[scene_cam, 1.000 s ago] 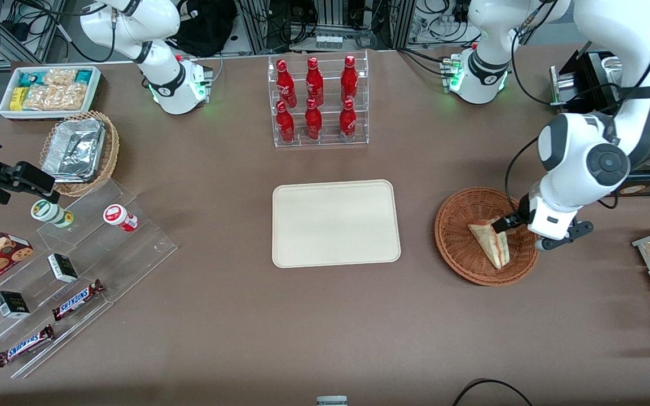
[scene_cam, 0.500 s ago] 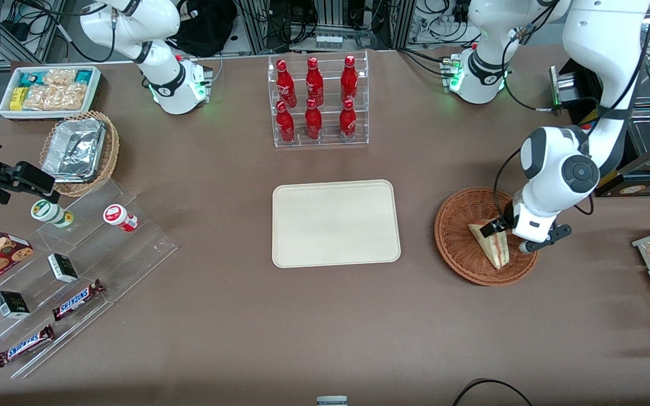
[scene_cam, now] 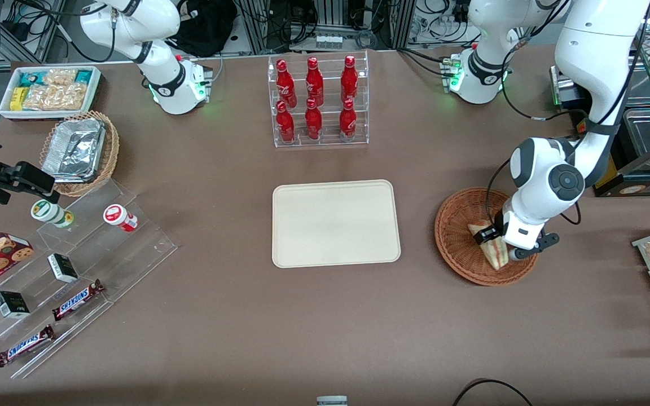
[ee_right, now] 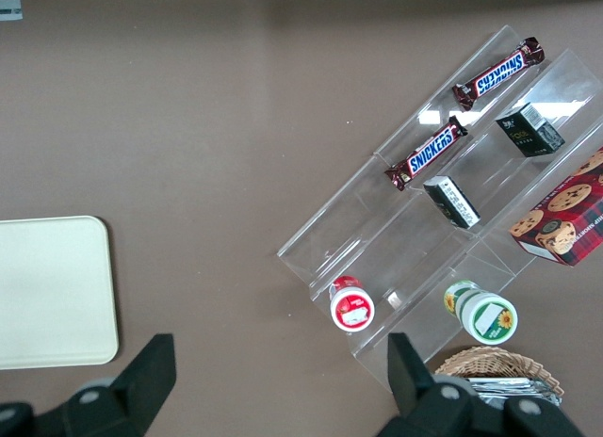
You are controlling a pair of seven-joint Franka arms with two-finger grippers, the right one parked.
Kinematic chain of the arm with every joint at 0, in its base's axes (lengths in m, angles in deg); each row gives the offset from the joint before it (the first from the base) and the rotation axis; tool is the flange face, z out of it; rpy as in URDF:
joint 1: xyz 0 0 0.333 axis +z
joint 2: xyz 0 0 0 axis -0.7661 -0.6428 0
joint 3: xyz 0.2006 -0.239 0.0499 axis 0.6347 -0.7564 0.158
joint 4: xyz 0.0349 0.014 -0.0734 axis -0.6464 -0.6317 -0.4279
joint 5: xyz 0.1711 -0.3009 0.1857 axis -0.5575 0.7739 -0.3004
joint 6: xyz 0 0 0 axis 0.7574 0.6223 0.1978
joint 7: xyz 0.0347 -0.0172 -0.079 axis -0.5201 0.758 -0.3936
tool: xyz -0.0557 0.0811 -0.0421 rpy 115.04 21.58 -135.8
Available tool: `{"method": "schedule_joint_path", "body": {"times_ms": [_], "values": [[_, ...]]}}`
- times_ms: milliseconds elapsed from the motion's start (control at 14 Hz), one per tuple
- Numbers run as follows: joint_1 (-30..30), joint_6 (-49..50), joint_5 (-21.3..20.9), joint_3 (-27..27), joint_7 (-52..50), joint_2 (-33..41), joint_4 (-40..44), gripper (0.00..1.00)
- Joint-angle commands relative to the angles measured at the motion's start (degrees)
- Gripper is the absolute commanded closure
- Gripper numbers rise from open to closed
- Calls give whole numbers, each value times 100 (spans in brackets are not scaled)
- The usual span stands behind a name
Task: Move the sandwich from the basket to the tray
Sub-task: 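Close the left gripper on the triangular sandwich in the basket, then lift the sandwich and carry it over the cream tray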
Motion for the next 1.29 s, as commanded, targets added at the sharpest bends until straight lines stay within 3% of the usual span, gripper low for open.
{"method": "schedule_joint_path", "body": {"times_ms": [0,286,500,857,1214], "values": [[-57,330,-69,12,-101,43,356,91],[-92,2557,-69,12,-109,333,1610,92],[-548,3960,-60,-5,-363,228,2851,91],[-1927,3980,-60,-5,-1110,149,3056,89],[-3140,3146,1,-14,-1435,-746,3292,89]]}}
